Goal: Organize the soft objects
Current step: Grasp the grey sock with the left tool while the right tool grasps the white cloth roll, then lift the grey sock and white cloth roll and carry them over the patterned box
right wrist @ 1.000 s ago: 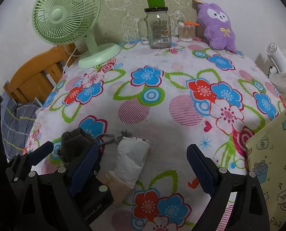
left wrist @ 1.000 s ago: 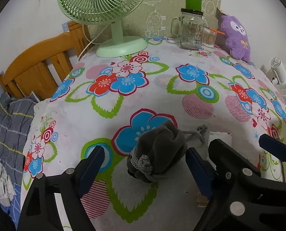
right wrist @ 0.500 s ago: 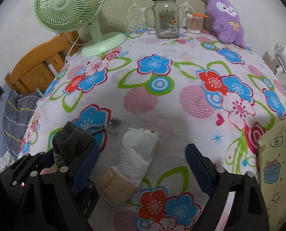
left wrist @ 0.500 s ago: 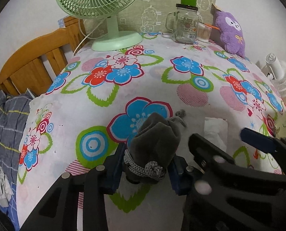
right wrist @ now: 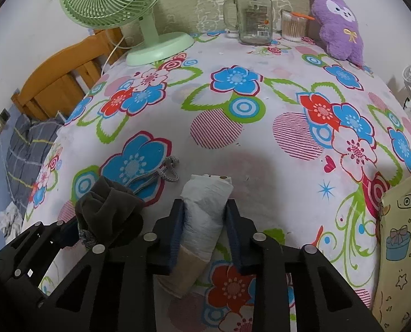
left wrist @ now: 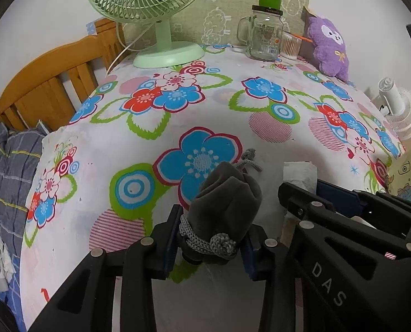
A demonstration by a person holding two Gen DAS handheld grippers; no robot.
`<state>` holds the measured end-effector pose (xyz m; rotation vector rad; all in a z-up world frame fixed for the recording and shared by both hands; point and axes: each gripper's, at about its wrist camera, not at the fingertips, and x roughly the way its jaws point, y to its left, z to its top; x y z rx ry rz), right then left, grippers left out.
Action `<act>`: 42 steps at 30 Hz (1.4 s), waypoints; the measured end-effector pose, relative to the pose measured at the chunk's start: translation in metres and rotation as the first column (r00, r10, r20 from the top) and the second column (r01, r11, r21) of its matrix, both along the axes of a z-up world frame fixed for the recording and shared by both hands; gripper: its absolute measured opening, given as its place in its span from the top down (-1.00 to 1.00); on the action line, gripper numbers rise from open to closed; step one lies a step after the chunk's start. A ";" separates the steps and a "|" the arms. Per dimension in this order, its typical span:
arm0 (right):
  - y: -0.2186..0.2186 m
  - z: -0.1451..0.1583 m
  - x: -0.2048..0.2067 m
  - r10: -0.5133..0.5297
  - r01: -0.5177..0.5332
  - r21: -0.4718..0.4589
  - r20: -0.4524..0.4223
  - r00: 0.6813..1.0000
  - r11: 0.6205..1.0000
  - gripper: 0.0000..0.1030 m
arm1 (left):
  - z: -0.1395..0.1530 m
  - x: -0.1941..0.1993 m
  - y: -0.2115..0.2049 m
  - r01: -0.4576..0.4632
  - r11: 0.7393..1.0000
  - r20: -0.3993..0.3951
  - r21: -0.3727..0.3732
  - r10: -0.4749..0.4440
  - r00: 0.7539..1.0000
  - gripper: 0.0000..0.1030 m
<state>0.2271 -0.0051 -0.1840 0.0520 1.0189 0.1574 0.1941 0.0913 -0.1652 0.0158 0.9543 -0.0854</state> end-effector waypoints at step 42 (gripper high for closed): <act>-0.037 0.101 -0.083 0.023 -0.028 0.016 0.248 0.968 0.999 0.42 | 0.094 -0.078 -0.038 0.001 1.000 0.235 0.014 -0.004 0.972 0.27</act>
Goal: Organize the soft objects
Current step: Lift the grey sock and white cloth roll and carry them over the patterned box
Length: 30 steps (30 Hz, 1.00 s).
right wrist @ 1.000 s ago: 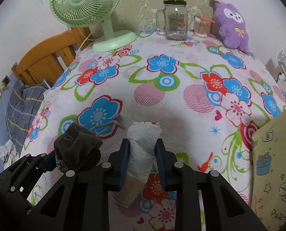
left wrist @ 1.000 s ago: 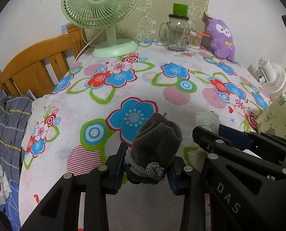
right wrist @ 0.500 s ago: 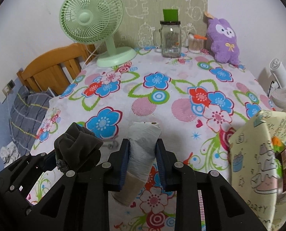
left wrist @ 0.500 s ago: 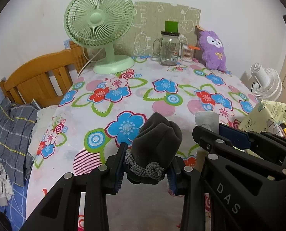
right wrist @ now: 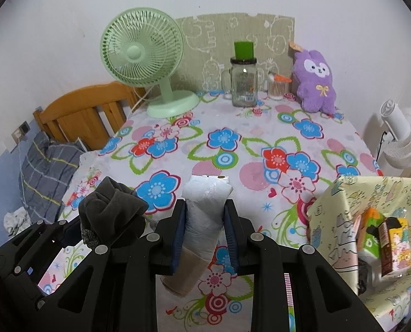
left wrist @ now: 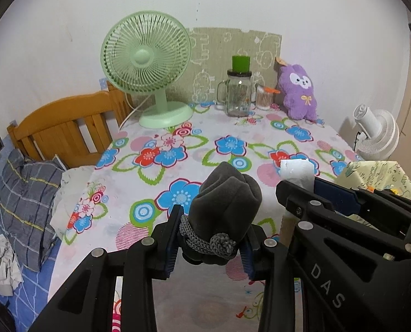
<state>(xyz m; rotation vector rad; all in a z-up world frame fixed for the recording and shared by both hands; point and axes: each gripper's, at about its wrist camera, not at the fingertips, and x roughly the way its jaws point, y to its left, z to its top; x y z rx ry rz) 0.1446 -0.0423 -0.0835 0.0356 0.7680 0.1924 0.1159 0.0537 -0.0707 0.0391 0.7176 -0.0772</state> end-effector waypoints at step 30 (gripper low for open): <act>-0.064 0.057 -0.048 -0.036 0.033 0.024 0.130 0.991 0.999 0.42 | 0.049 -0.039 -0.062 0.069 0.997 0.122 -0.021 -0.066 0.990 0.27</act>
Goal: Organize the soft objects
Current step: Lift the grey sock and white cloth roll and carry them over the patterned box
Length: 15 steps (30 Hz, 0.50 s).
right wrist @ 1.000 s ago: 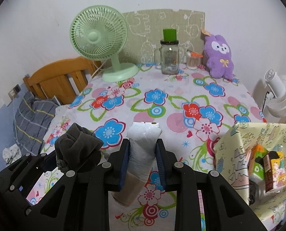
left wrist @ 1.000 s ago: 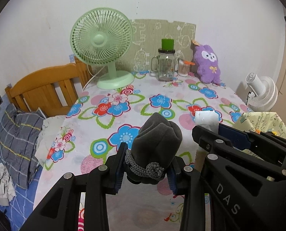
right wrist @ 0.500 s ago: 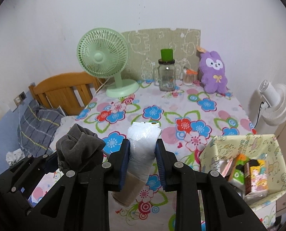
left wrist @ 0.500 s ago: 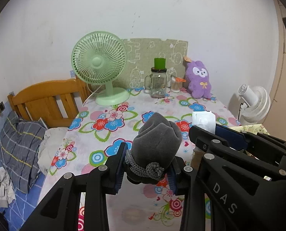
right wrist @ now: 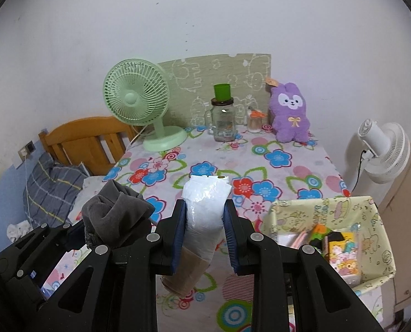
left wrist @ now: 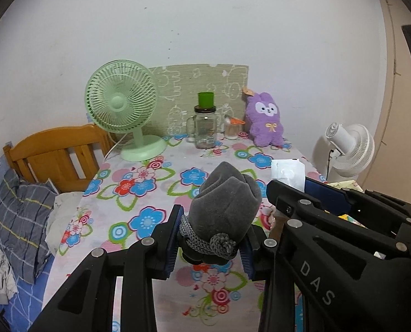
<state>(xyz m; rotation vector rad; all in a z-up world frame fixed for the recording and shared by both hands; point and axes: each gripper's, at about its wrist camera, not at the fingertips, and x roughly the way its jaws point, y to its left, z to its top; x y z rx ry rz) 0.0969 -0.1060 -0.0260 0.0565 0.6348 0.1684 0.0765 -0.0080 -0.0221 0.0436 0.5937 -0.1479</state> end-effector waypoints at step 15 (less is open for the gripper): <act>-0.049 -0.001 -0.004 -0.058 0.058 0.011 0.011 0.998 0.998 0.42 | 0.001 -0.002 -0.048 0.069 0.998 0.008 0.005 -0.069 0.998 0.27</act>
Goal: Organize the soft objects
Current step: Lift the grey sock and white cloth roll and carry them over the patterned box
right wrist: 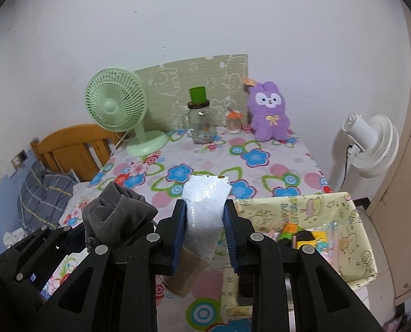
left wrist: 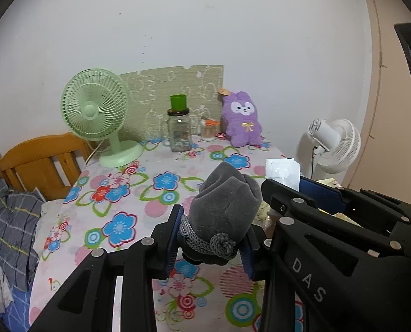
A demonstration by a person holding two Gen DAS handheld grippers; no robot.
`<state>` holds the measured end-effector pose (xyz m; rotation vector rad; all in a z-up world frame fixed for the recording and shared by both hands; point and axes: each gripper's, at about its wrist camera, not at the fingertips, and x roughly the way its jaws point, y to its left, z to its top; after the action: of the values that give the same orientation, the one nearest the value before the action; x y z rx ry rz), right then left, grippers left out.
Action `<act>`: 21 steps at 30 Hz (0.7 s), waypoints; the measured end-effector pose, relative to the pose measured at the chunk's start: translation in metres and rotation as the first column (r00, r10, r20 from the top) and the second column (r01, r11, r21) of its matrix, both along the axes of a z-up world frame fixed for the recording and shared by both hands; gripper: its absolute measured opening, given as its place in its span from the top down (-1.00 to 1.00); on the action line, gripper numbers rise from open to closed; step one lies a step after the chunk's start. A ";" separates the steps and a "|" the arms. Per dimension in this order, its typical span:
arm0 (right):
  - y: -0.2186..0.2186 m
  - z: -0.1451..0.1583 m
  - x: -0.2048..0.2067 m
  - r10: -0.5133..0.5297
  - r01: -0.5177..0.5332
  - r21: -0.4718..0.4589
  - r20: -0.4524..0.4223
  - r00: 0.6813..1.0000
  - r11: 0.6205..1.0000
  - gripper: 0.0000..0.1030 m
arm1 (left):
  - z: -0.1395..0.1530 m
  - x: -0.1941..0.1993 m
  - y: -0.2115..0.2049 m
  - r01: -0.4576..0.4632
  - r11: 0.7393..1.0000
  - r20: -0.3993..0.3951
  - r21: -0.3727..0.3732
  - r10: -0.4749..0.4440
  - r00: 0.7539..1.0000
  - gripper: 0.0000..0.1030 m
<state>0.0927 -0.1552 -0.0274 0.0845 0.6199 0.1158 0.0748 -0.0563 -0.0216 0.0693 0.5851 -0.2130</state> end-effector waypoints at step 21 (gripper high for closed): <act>-0.057 -0.008 -0.004 -0.110 0.110 -0.009 -0.003 0.994 0.994 0.42 | -0.007 0.006 -0.056 0.108 0.994 -0.017 -0.006 -0.108 0.994 0.27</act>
<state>0.0882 -0.2123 -0.0354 0.1106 0.6180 0.0060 0.0809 -0.1125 -0.0285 0.0939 0.5988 -0.3206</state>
